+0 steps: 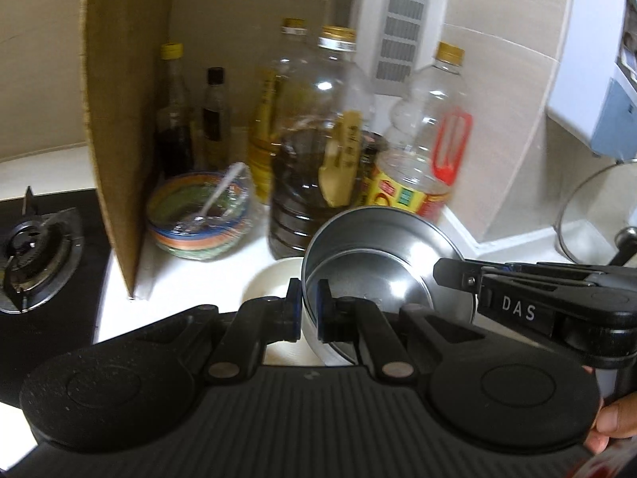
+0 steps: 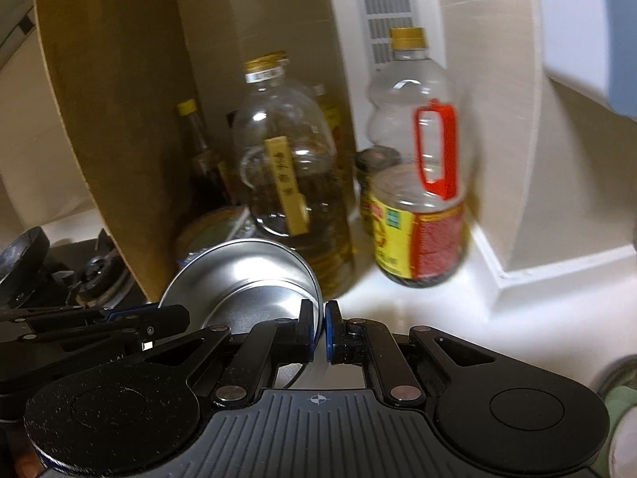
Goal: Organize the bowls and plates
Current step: 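Lift the steel cup with both grippers and carry it over the bowl stack, then lower the steel cup into the cream bowls and open both grippers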
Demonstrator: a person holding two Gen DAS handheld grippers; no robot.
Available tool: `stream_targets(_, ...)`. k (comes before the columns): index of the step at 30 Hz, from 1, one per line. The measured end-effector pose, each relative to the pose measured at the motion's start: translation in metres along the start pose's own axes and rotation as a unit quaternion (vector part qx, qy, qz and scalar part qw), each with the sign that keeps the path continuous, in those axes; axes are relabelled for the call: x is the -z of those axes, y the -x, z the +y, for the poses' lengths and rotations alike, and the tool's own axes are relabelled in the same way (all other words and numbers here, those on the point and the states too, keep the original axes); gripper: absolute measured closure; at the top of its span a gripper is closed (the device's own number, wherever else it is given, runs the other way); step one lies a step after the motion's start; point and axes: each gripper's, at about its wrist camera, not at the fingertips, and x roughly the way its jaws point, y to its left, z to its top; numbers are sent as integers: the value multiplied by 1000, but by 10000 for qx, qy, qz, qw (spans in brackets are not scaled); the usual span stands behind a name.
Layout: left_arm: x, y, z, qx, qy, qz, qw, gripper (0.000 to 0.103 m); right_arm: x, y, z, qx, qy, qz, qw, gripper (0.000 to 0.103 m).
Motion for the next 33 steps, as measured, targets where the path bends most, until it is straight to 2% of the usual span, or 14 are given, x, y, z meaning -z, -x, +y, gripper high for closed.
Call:
stream_targets(13, -3, -12, 31, -147, 189, 86, 9997, 98, -5, -31, 25, -107, 174, 121, 9997, 98)
stream_targets(33, 6, -38, 38, -120, 261, 428, 9987, 98, 3, -57, 18, -101, 137, 466, 9988, 98)
